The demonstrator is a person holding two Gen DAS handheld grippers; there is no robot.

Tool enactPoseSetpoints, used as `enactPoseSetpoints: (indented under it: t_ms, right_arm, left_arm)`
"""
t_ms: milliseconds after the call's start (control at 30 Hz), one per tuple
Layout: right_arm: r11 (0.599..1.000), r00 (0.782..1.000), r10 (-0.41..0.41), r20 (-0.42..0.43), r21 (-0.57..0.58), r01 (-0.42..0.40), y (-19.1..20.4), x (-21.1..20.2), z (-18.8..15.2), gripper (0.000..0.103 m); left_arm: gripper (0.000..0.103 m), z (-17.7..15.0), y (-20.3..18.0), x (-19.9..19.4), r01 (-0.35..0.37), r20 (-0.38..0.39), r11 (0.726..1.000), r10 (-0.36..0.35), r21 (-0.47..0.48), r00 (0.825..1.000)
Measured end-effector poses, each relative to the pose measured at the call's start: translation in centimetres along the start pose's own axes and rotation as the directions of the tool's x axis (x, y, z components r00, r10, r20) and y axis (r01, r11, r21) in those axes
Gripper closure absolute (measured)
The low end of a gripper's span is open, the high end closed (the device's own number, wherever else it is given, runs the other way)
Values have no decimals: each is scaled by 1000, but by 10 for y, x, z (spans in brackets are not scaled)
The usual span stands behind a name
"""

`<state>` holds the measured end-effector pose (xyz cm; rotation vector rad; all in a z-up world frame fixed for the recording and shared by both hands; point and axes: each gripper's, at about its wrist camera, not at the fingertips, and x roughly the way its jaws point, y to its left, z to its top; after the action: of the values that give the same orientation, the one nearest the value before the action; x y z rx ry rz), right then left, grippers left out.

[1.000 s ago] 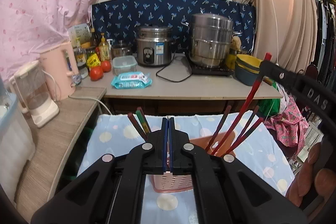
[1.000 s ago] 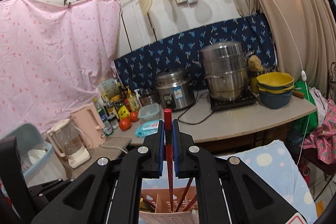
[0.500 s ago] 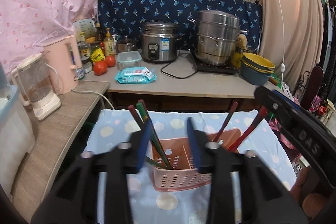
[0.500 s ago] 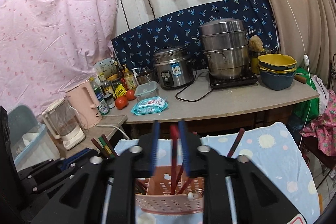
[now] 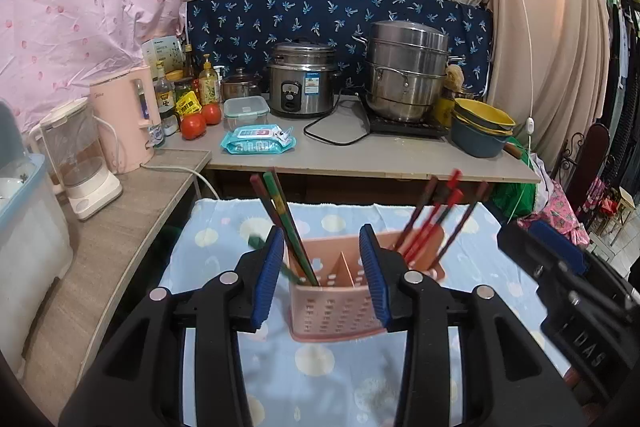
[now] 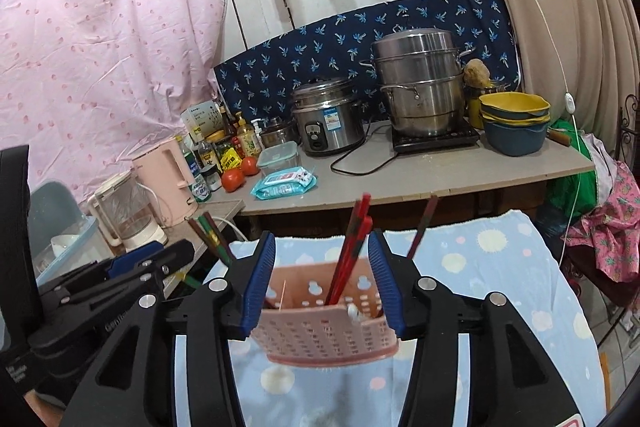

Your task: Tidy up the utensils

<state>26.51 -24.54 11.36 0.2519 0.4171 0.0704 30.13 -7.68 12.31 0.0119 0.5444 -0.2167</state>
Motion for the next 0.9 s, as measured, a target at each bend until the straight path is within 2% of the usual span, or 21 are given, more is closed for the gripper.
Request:
enactPoseSetpoints:
  t_ms: [433, 567, 767, 900]
  right_arm:
    - [994, 993, -92, -70, -67, 87, -2, -33, -54, 53]
    - [990, 990, -115, -76, -91, 108, 0, -42, -64, 53]
    - [986, 987, -142, -78, -104, 133, 2, -52, -74, 46]
    - [985, 985, -150, -81, -101, 142, 1, -55, -81, 40]
  left_arm:
    - [62, -47, -7, -24, 16, -47, 1000, -15, 15, 999]
    - [51, -59, -7, -28, 11, -56, 1000, -10, 12, 998]
    - [42, -75, -5, -34, 5, -72, 1000, -5, 0, 997]
    - [30, -85, -4, -37, -9, -82, 1000, 9, -3, 997]
